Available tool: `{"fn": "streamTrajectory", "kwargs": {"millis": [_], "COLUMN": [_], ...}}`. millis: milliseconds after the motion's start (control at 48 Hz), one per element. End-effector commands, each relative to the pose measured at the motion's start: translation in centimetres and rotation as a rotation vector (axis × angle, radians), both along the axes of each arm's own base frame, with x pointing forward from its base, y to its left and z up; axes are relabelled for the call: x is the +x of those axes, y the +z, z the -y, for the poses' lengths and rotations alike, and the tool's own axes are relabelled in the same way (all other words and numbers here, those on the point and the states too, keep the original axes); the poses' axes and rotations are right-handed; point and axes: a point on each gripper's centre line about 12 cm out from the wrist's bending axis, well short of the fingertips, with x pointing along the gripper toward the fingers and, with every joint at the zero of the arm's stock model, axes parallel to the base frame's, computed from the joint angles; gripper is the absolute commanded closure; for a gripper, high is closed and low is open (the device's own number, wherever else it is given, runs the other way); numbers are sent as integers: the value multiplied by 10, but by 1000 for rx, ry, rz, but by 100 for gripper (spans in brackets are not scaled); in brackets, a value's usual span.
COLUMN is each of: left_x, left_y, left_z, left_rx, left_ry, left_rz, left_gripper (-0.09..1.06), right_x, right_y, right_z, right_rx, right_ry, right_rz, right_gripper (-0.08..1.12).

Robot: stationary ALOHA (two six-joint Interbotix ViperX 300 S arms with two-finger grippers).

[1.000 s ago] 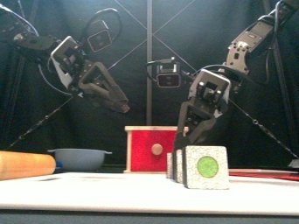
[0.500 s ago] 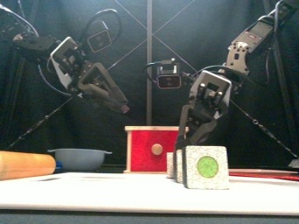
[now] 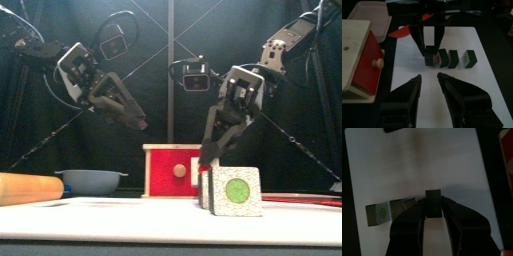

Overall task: Place sushi on board then cut the sushi with the knife then place the pieces on the plate
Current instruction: Place the 4 sushi pieces on the plate

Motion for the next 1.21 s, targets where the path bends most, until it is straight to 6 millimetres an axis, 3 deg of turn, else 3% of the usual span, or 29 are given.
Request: {"fn": "streamTrajectory", "kwargs": {"millis": [21,312,521,729,1000,1208], "left_x": [2,1,1,1,2,1], "left_y": [9,8,8,8,10,9], "left_z": [-1,-2,-2,-2,-2,-2], "left_rx": [-1,2,1,1,1,-2], "left_ry": [3,4,5,7,7,8], "left_rz": [34,29,29,31,37,32], "left_gripper": [23,23,23,23,23,23], "right_x": [-8,-61,-104,-132,-129,-109], "right_y": [30,51,52,49,30,12], "right_z": [12,43,70,103,134,153], "right_rx": [-2,-11,-15,-79,-93,-109], "right_ry": [-28,-108,-216,-319,-393,-410], "right_rz": [68,63,46,28,-38,-51], "right_gripper": [44,44,44,44,44,44]}}
